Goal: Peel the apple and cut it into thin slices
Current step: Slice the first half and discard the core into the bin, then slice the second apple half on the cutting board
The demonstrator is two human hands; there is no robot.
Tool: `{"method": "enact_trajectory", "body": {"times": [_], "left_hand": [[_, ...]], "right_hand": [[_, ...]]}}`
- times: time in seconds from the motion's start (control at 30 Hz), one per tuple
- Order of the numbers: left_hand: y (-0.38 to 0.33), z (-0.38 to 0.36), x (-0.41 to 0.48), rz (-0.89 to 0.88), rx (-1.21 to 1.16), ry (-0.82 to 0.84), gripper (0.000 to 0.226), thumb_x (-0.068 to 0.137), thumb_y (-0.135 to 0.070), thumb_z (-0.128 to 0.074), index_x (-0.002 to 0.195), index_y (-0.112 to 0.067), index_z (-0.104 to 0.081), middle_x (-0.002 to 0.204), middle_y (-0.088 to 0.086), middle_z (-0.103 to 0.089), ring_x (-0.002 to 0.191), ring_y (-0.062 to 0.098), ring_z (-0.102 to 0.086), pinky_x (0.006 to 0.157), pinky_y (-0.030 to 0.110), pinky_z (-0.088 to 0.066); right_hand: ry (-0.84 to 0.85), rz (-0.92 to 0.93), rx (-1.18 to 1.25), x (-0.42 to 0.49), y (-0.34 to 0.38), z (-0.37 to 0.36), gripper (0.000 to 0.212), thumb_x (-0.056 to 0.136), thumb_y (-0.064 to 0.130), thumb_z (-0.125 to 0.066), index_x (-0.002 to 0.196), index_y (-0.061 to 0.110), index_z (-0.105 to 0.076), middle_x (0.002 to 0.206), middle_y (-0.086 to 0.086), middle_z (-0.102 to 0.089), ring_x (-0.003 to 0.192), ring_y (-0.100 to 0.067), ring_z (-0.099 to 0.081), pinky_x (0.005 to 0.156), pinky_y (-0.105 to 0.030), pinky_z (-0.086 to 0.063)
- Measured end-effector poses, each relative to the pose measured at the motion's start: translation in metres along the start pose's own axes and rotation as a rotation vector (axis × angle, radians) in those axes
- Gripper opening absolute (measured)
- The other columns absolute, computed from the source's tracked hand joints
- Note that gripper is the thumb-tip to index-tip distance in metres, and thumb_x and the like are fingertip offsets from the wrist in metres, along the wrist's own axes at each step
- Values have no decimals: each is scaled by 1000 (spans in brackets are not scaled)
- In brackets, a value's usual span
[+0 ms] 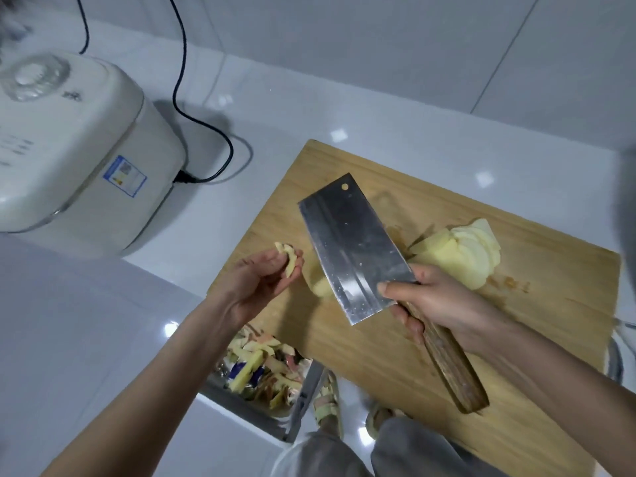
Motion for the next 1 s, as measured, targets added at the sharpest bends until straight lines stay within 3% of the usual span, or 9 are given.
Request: {"method": "enact_trajectory", "body": {"times": [0.17,0.27,0.37,0.47,0.57,0.67,0.83,0.93,1.0], "left_hand": [[-7,44,-28,-47,281,-63,19,79,-6,-57,89,7,-66,88,19,-67,84,28,-65,73,32,-58],[-7,76,-46,-45,592,-146,10,86,-1,-58,87,4,-67,85,16,-69,78,24,-66,77,32,-57],[2,113,-52,96,916,-269,10,89,-2,-61,88,0,-70,81,16,-70,70,22,-67,76,35,-58],[13,126,-43,232,1279,-231,16,91,-3,-57,91,1,-72,83,18,-71,72,26,-67,79,36,-58],[8,116,-25,156,1604,-224,18,90,-7,-56,88,-3,-73,74,5,-69,63,15,-65,64,19,-54],[0,96,-15,56,1865,-242,13,83,-22,-68,87,-12,-74,72,-5,-63,56,4,-53,50,10,-38],[1,86,-4,82,2018,-246,24,79,-37,-72,85,-14,-73,70,-8,-62,63,7,-57,58,19,-47],[-19,50,-4,-186,1938,-384,26,86,-38,-64,87,-13,-68,81,-2,-65,72,16,-59,61,27,-45],[-16,7,-2,-427,1831,-315,43,80,-43,-69,112,-16,-60,110,5,-62,96,23,-58,77,32,-47]], "right_hand": [[-13,17,-58,4,5,-3,12,91,11,-56,81,4,-56,48,-5,-48,37,-15,-37,35,-25,-36],[-17,33,-83,6,7,-7,18,91,10,-56,74,7,-54,51,-9,-48,37,-16,-37,35,-25,-36],[-28,41,-80,10,7,-7,23,91,9,-56,68,9,-53,52,-10,-48,35,-16,-37,34,-24,-36],[-50,40,-89,15,6,-3,21,92,9,-55,71,8,-53,51,-11,-49,33,-15,-38,34,-23,-37],[-73,44,-106,16,4,6,20,91,10,-56,71,9,-54,51,-10,-50,33,-15,-39,36,-25,-39],[-100,40,-112,12,2,16,15,91,8,-55,75,8,-56,50,-10,-50,34,-16,-39,36,-25,-39],[-154,7,-103,8,-7,37,13,91,8,-55,78,7,-55,50,-7,-51,36,-17,-40,39,-27,-39],[-182,11,-109,6,-10,49,15,92,9,-53,77,8,-54,51,-8,-51,35,-16,-40,39,-26,-39],[-202,29,-127,5,-11,56,18,92,9,-52,75,12,-53,51,-7,-52,34,-15,-41,39,-26,-39]]}}
Point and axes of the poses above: each hand's wrist, its own x-axis towards the middle knuckle, its own z-axis out of the back of the hand, y = z × x, the point moved 8 cm from there along x, towards the middle knuckle
